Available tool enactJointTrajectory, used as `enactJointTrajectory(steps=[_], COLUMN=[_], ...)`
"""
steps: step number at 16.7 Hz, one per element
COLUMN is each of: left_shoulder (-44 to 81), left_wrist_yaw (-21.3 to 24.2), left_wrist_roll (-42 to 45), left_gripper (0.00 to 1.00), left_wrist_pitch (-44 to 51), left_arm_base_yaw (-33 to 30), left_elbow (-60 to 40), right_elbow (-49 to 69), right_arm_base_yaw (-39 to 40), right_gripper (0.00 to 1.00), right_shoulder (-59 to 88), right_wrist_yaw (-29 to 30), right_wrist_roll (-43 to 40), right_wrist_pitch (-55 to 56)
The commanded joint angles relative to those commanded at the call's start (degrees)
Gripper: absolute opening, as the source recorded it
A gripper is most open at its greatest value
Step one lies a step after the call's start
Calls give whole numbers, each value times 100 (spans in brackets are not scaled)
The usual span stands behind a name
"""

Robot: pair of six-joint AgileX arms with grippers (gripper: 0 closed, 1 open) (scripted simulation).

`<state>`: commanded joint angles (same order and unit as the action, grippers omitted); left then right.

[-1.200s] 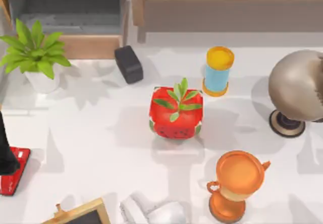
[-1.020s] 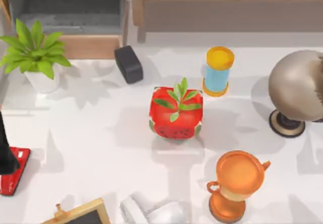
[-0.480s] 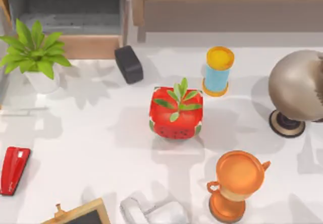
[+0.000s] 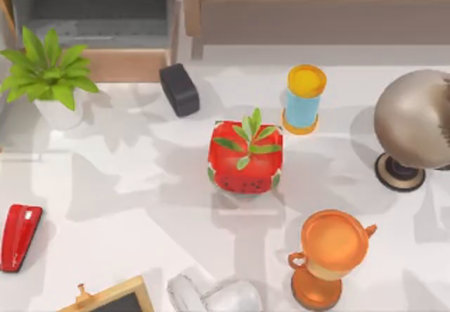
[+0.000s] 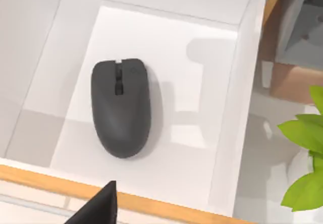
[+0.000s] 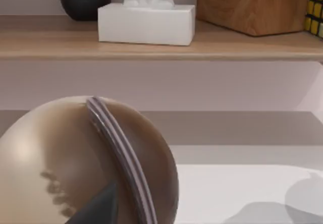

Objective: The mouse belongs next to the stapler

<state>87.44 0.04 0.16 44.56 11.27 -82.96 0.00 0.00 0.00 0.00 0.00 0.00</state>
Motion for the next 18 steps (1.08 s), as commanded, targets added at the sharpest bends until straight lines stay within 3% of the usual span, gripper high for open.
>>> enactJointTrajectory(steps=[5,9,13,18], left_shoulder=[3175,5011,6002,6171], left_wrist_yaw=[-15,-16,9,23], left_wrist_roll=[1,4,12,16], left_gripper=[100,100,100,100], left_wrist_pitch=[1494,2420,2982,3090], left_arm_base_yaw=[458,701,722,685], left_elbow=[-2919,-4624,-5587,-5764], right_elbow=[0,0,0,0], right_arm_base_yaw=[0,0,0,0], right_gripper=[100,100,100,100], right_shoulder=[0,0,0,0], right_wrist_yaw=[0,0,0,0], right_wrist_roll=[0,0,0,0], right_wrist_pitch=[0,0,0,0])
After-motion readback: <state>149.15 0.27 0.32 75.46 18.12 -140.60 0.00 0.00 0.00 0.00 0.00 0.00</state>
